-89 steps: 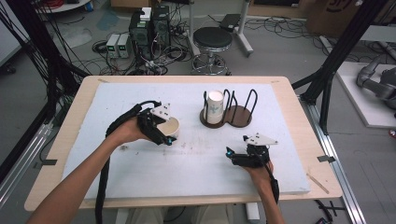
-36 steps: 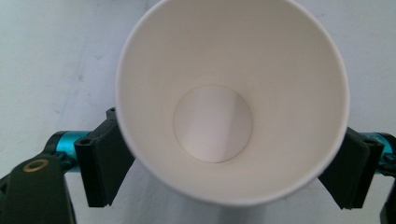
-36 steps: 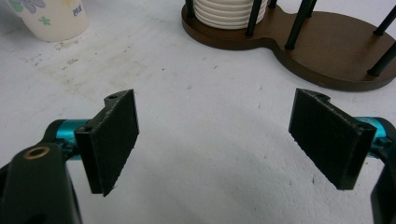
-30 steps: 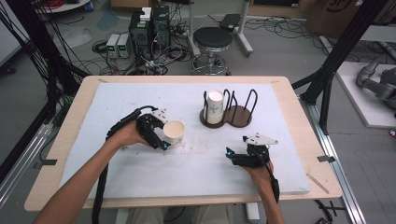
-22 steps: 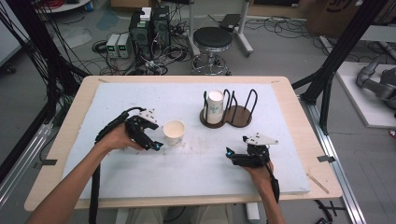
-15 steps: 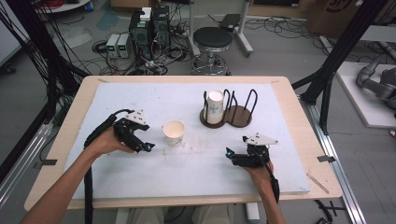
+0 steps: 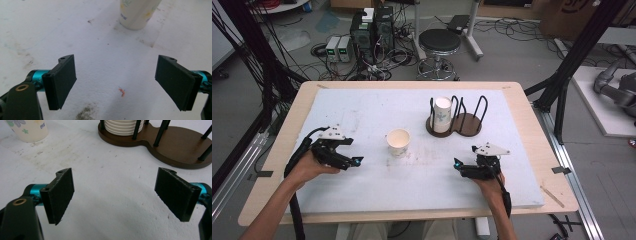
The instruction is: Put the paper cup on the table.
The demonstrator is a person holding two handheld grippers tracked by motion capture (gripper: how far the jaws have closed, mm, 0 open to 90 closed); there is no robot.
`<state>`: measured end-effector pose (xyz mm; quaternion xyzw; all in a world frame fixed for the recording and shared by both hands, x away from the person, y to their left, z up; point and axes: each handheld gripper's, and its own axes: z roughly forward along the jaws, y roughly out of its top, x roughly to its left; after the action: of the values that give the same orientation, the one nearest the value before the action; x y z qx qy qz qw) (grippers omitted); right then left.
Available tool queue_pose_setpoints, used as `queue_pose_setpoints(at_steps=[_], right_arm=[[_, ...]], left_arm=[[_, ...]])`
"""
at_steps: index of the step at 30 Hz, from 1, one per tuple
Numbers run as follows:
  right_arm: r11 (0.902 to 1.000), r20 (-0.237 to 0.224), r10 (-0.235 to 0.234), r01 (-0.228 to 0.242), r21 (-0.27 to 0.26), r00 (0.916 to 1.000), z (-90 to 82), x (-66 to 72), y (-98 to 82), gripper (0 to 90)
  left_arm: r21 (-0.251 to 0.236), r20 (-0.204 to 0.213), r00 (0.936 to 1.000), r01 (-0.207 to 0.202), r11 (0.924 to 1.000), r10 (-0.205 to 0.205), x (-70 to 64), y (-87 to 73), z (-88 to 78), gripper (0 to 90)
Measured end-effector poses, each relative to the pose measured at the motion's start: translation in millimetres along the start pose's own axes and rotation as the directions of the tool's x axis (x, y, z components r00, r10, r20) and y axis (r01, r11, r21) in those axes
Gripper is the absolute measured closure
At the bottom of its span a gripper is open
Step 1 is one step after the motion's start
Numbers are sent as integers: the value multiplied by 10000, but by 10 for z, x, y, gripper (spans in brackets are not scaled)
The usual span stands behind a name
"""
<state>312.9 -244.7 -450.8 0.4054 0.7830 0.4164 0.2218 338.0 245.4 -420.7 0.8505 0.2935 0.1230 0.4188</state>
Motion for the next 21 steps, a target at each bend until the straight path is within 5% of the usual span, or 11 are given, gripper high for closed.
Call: queue_pose_setpoints(at_steps=[7,12,15,21], right_arm=[[9999,30,-68,68,-104,10000,-8,6,-5,164],[9997,43,-68,69,-253,10000,-23,8,-13,163],[9993,47,-77,79,-365,10000,-34,12,-19,163],[9980,51,-121,124,-624,9999,-56,16,-34,164]], left_arm=[[-1377,-875,9942,509,9892,-633,-116,-217,-84,169],[-2520,-1374,9839,769,9647,-1143,-209,-348,-57,170],[-2988,-1688,9761,814,9508,-1366,-240,-405,-19,170],[-3334,-2056,9661,810,9393,-1563,-285,-481,54,170]])
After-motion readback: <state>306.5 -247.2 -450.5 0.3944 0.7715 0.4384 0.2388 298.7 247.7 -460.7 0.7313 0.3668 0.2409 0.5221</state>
